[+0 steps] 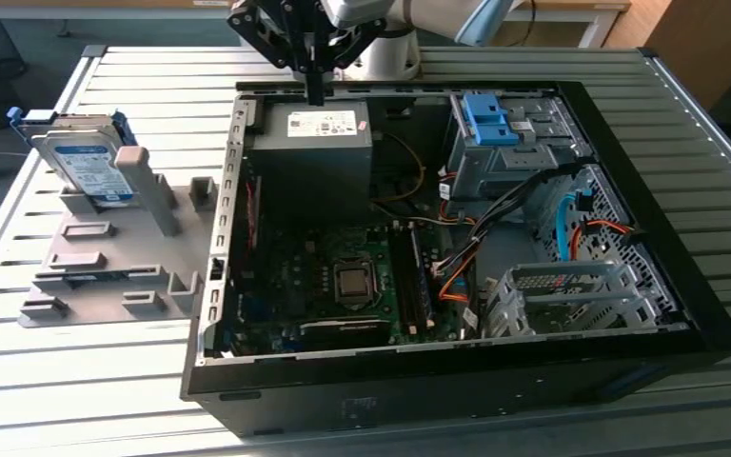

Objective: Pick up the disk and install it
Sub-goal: 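Reach for the disk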

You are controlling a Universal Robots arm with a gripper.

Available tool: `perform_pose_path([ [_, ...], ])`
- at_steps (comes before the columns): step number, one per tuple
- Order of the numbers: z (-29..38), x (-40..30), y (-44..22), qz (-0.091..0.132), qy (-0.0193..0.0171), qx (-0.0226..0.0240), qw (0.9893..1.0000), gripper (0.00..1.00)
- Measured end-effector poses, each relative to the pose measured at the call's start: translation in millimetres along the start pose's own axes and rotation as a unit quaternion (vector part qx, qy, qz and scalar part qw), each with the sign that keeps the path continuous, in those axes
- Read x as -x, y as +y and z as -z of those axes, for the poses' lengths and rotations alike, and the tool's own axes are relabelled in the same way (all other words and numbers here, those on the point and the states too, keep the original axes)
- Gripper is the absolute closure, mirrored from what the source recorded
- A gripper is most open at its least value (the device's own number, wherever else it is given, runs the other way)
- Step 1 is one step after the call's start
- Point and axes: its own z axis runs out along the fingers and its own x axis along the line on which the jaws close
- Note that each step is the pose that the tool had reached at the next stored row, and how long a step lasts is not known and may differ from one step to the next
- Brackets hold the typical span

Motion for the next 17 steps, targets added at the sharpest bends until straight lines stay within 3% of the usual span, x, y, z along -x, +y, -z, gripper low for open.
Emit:
perform_pose_path([
  [2,-1.6,-12.8,-1.0,0.000,0.0000,0.0000,1.0000,0.89],
  [17,-2.2,-20.3,-1.6,0.000,0.0000,0.0000,1.0000,0.89],
])
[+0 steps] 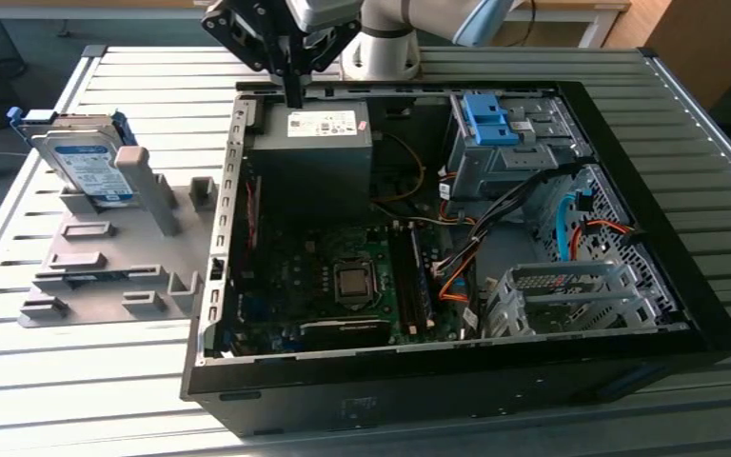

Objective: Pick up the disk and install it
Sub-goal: 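Reach for the disk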

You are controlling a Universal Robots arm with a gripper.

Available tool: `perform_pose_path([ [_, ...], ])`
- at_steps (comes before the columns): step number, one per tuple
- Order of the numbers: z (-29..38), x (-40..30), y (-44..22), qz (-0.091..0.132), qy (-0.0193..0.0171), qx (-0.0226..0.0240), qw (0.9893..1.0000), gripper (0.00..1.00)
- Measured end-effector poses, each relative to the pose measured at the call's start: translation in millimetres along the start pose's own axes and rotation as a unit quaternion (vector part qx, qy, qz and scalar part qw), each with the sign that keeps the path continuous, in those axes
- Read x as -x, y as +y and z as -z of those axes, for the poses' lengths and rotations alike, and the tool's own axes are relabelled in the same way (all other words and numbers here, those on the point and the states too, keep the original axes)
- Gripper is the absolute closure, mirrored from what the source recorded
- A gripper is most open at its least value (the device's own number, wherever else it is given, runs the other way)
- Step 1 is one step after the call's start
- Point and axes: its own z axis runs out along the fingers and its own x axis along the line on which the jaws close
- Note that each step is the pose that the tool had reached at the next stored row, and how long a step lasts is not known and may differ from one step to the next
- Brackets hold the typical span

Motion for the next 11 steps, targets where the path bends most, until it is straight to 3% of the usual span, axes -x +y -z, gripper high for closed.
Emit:
perform_pose_path([
  [2,0.0,-0.4,0.0,0.000,0.0000,0.0000,1.0000,0.89],
  [4,-0.6,-5.6,-0.5,0.000,0.0000,0.0000,1.0000,0.89],
  [11,-0.7,-9.1,-0.8,0.000,0.0000,-0.0001,1.0000,0.89],
])
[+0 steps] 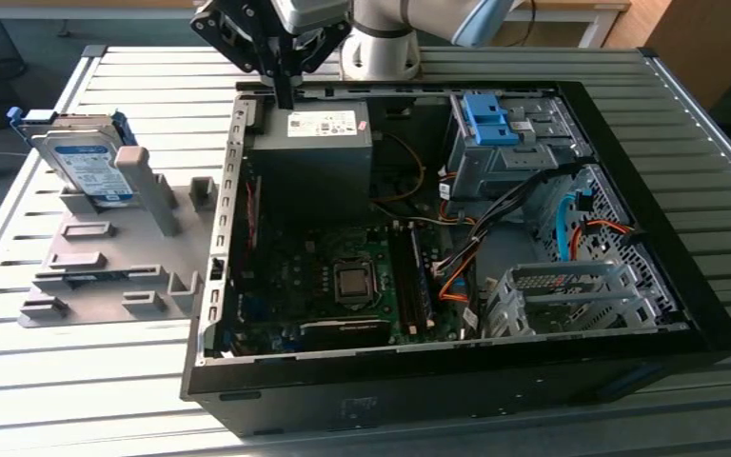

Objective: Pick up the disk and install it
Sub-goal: 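Reach for the disk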

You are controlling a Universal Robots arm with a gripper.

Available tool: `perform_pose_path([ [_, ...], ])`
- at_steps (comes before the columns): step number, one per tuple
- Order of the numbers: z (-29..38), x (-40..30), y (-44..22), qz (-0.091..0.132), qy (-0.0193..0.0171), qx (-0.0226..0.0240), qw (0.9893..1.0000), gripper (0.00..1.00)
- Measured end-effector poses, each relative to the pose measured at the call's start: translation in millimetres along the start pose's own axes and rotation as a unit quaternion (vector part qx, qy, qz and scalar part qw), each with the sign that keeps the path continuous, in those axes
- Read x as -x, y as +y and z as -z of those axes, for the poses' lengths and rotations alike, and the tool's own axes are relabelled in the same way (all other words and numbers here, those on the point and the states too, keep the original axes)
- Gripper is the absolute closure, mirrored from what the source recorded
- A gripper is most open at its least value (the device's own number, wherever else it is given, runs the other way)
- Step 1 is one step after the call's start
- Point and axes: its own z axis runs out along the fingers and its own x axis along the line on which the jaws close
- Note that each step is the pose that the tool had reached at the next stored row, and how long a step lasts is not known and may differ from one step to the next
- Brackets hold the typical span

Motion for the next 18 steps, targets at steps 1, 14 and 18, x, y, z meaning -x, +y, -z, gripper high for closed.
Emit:
perform_pose_path([
  [1,-0.1,-0.7,-0.1,0.000,-0.0001,0.0001,1.0000,0.89],
  [14,-0.8,-8.9,-0.7,0.000,-0.0001,0.0001,1.0000,0.89],
  [18,-1.0,-10.5,-0.8,0.000,0.0000,0.0001,1.0000,0.89],
])
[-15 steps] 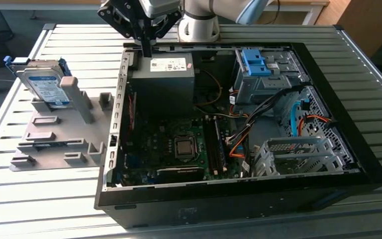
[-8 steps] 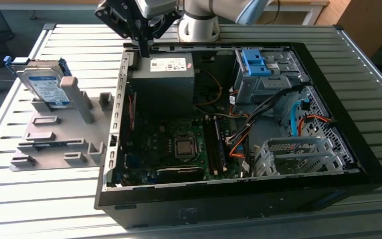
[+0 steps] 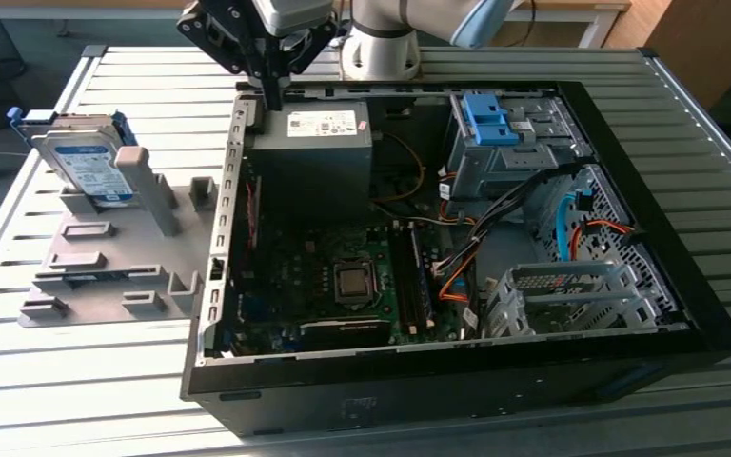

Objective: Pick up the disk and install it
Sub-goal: 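Reach for the disk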

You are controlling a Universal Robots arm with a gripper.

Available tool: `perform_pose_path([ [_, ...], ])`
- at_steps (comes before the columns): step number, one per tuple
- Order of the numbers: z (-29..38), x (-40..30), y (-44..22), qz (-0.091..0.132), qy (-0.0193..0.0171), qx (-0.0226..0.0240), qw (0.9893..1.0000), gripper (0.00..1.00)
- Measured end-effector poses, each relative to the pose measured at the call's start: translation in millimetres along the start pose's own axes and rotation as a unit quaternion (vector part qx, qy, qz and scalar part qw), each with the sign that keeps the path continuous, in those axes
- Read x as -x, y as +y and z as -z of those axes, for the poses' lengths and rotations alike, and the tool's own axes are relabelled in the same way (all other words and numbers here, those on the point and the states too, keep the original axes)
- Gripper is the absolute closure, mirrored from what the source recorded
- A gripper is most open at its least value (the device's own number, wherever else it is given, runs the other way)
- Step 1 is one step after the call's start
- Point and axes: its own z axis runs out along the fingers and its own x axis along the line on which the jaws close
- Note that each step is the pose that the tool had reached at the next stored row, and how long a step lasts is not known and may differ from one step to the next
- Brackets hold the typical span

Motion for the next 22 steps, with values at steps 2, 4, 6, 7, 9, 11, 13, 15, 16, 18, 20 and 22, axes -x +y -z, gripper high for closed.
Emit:
perform_pose_path([
  [2,-0.1,-0.7,-0.1,0.000,0.0000,0.0000,1.0000,0.89],
  [4,-0.1,-1.3,-0.1,0.000,0.0000,0.0000,1.0000,0.89],
  [6,-0.3,-2.0,-0.2,0.000,0.0000,0.0000,1.0000,0.89],
  [7,-0.3,-2.5,-0.2,0.000,0.0000,0.0000,1.0000,0.89],
  [9,-0.3,-3.4,-0.3,0.000,0.0000,0.0000,1.0000,0.89],
  [11,-0.4,-4.0,-0.3,0.000,0.0000,0.0000,1.0000,0.89],
  [13,-0.4,-4.7,-0.4,0.000,0.0000,0.0000,1.0000,0.89],
  [15,-0.5,-5.5,-0.4,0.000,0.0000,0.0000,1.0000,0.89],
  [16,-0.5,-5.8,-0.5,0.000,0.0000,0.0000,1.0000,0.89],
  [18,-0.6,-6.4,-0.5,0.000,0.0000,0.0000,1.0000,0.89],
  [20,-0.7,-6.9,-0.6,0.000,0.0000,0.0000,1.0000,0.89],
  [22,-0.7,-7.7,-0.6,0.000,0.0000,0.0000,1.0000,0.89],
])
